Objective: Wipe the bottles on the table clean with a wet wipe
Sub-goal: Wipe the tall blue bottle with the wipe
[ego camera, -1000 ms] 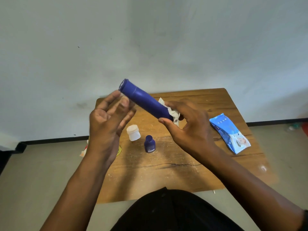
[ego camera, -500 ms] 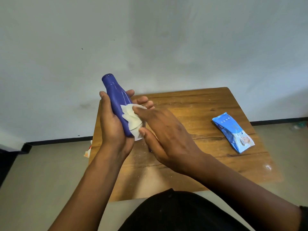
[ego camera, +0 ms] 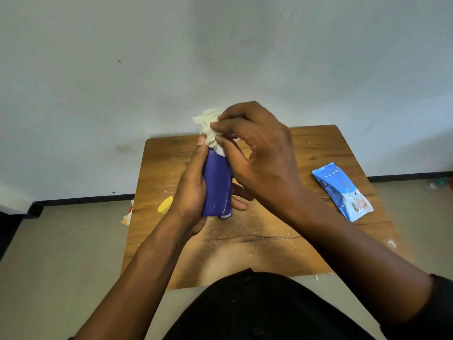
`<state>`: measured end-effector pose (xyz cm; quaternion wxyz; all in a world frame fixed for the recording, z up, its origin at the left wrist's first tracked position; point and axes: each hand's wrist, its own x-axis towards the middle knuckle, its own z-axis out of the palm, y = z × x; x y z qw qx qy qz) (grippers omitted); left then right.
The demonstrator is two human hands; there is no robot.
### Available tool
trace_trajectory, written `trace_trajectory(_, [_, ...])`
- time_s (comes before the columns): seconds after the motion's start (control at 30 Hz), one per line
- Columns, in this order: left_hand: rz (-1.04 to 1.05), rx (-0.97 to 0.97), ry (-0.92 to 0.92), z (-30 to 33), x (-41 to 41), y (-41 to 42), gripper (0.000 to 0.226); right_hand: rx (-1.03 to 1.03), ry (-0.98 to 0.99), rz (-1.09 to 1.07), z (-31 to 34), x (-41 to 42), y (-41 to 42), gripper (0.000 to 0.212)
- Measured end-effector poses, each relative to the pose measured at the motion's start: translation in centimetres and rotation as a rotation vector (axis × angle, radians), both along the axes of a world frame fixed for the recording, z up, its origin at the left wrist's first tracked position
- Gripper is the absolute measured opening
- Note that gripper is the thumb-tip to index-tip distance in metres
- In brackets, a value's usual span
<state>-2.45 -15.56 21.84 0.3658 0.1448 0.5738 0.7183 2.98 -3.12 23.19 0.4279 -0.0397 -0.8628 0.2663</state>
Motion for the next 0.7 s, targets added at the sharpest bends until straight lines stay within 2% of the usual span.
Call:
trace_trajectory(0.1, [0.089,0.099,-0.110,0.4,-0.7,0.1,0.048,0.020,-0.021,0.035,-1.0,0.7,-0.8,0.016])
trace_trajectory(0.17, [0.119,0.168,-0.222,0.4,-1.6,-0.1,0.055,0.028,-0.070,0.084,-2.6,2.0,-2.3,0.020])
trace_trajectory(0.23, [0.109,0.157,-0.264,0.2,-2.5,-0.5,0.063,0.022,-0.121,0.130,-4.0,3.3,-3.7,0.024])
trace_trajectory(0.37, [0.094,0.110,-0.256,-0.5,-2.9,-1.0,0.063,0.023,-0.155,0.156,-4.6,3.4,-4.1,0.022])
trace_trajectory(0.5, [0.108,0.088,-0.140,-0.9,-1.8,-0.4,0.049,0.007,-0.053,0.028,-2.6,0.7,-2.3,0.021])
trace_trajectory(0.6, [0.080,0.074,-0.063,-0.7,-1.2,0.0,0.050,-0.040,-0.009,-0.041,-0.9,-1.2,-0.7,0.019])
trace_trajectory(0.7, [0.100,0.107,-0.062,-0.5,-1.4,0.1,0.052,-0.020,0.005,-0.036,-0.7,-1.4,-1.0,0.020])
